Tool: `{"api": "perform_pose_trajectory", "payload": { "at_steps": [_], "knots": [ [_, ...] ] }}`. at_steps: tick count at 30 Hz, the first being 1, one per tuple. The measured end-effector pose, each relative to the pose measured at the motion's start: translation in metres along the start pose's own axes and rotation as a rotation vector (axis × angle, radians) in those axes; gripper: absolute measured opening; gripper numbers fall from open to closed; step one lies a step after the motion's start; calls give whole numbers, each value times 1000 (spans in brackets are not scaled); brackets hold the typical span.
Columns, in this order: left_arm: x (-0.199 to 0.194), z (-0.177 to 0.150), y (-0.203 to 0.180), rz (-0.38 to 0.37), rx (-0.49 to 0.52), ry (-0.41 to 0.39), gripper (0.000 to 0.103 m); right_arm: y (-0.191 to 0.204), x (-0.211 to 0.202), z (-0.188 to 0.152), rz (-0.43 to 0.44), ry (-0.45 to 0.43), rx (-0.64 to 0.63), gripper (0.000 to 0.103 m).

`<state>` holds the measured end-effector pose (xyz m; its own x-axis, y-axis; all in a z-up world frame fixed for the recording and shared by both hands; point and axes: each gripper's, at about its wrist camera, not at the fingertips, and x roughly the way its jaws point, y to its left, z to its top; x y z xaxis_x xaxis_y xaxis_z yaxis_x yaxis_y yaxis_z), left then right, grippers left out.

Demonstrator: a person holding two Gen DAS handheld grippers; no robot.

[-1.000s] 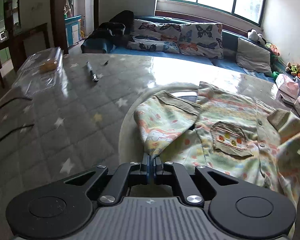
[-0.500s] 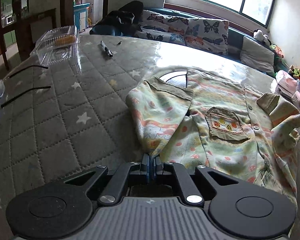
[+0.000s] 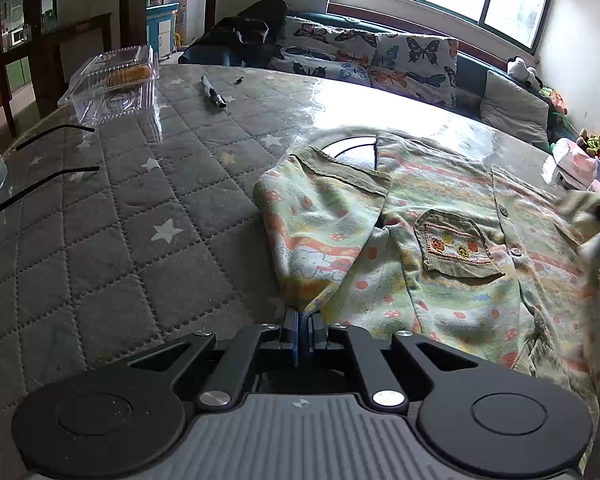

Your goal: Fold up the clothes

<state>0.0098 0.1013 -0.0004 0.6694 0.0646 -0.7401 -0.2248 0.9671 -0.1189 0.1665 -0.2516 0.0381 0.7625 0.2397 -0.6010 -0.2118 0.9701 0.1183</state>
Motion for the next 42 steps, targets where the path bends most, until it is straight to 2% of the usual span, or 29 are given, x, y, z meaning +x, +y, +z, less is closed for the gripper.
{"api": "perform_pose_trajectory", "payload": {
  "at_steps": [4, 9, 13, 15, 18, 22, 24, 27, 31, 37, 42],
  "knots": [
    [-1, -2, 0, -2, 0, -2, 5, -32, -47, -7, -58, -53, 40, 7],
    [-3, -3, -1, -4, 8, -1, 5, -70, -91, -31, -129, -54, 87, 8],
    [-4, -4, -2, -7, 16, 1, 5, -94, -101, -65, -187, 7, 128, 13],
    [-4, -4, -1, -8, 20, 3, 5, -106, -101, -82, -216, 44, 163, 24],
    [-4, -2, 0, -6, 25, 5, 8, -125, -106, -103, -261, 70, 225, 29],
    [-4, -1, -2, 0, 35, 6, 9, -136, -120, -111, -326, 50, 249, 32],
    [-4, 0, -3, 4, 40, 7, 9, -132, -125, -106, -323, 19, 230, 33],
    [-6, 0, -5, 10, 48, 4, 9, -122, -117, -93, -271, -7, 205, 35],
    [-8, 0, -4, 18, 39, 2, 11, -114, -84, -79, -222, 18, 194, 35],
    [-12, 2, -2, 34, 39, -4, 21, -123, -38, -70, -288, 80, 201, 35],
    [-10, 3, -6, 41, 53, -1, 22, -132, -18, -74, -311, 108, 199, 35]
  ]
}}
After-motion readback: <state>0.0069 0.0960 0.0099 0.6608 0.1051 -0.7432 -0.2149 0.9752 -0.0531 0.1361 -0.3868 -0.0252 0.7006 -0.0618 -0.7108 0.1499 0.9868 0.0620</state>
